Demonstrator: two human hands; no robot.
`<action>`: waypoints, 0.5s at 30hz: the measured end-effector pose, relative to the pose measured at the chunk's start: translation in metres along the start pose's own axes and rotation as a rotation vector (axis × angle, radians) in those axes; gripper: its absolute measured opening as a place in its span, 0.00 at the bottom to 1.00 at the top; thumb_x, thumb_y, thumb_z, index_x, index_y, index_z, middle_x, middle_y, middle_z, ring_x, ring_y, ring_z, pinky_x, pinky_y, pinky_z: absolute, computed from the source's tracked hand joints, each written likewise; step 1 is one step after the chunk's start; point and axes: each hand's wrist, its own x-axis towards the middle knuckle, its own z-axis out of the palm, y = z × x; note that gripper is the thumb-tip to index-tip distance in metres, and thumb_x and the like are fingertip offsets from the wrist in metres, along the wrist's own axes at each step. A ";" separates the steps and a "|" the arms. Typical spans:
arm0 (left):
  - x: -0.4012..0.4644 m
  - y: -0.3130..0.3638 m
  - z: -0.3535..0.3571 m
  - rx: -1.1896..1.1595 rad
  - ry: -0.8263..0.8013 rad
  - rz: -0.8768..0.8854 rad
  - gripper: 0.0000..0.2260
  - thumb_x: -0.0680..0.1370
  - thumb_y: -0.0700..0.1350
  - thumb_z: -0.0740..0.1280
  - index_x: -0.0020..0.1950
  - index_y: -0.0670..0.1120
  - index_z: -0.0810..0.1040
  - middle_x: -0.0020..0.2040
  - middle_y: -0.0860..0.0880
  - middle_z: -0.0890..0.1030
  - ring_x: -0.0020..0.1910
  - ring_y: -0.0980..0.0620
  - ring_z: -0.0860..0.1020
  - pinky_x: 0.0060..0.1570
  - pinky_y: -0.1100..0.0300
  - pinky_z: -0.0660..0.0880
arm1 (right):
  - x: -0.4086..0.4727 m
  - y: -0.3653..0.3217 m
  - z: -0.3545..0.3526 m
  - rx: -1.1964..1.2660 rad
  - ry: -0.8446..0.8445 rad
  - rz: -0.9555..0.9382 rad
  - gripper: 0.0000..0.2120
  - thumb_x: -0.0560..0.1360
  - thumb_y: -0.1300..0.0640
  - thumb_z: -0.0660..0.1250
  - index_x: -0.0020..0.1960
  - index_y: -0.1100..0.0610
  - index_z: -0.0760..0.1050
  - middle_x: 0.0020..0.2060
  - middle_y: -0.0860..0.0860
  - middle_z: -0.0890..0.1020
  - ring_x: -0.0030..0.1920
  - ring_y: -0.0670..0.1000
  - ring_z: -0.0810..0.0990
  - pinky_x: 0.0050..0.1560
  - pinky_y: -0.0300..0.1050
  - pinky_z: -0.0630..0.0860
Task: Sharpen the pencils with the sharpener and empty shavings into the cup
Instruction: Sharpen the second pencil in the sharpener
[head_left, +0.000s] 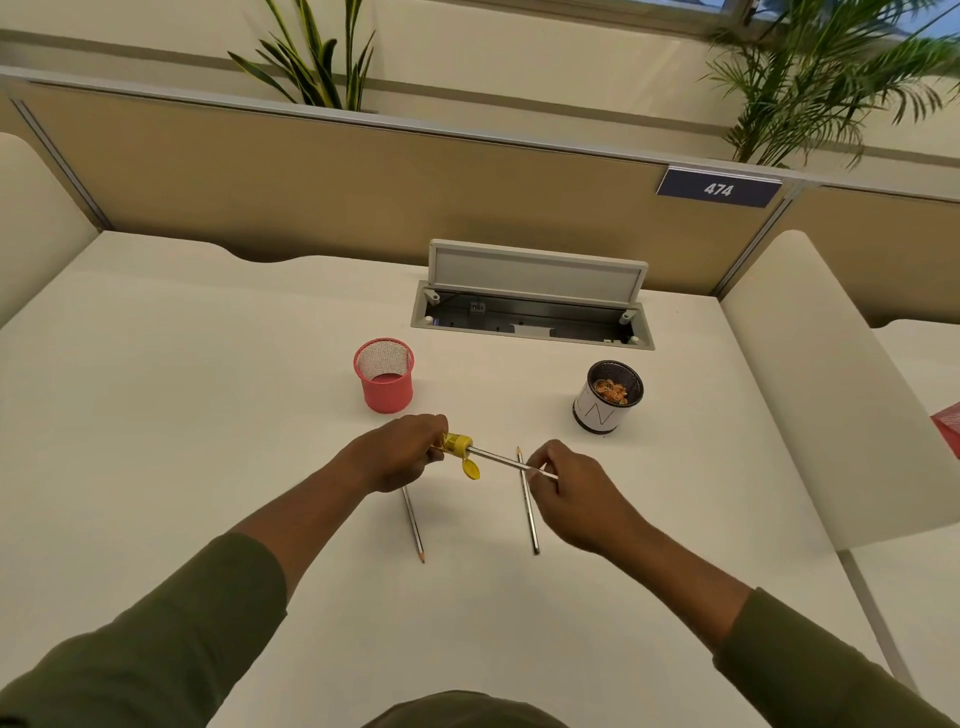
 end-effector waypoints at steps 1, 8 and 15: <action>0.000 -0.001 0.000 -0.010 -0.002 0.004 0.06 0.79 0.40 0.62 0.44 0.48 0.68 0.41 0.51 0.74 0.40 0.49 0.73 0.39 0.53 0.70 | -0.002 0.003 -0.001 -0.164 0.075 -0.155 0.07 0.80 0.54 0.59 0.51 0.56 0.74 0.37 0.50 0.77 0.36 0.50 0.74 0.35 0.42 0.68; 0.002 0.006 -0.002 -0.011 -0.011 0.035 0.06 0.78 0.39 0.61 0.44 0.48 0.68 0.42 0.50 0.74 0.40 0.49 0.73 0.41 0.51 0.71 | 0.006 0.033 0.000 -0.689 0.282 -0.738 0.09 0.79 0.57 0.61 0.47 0.62 0.75 0.29 0.53 0.71 0.26 0.54 0.65 0.27 0.46 0.60; 0.000 0.012 0.001 0.017 0.071 0.031 0.04 0.79 0.39 0.60 0.46 0.47 0.66 0.44 0.48 0.74 0.41 0.48 0.74 0.41 0.50 0.74 | 0.004 0.003 0.010 0.155 0.158 0.083 0.17 0.80 0.54 0.61 0.33 0.57 0.74 0.21 0.45 0.68 0.22 0.47 0.65 0.27 0.40 0.64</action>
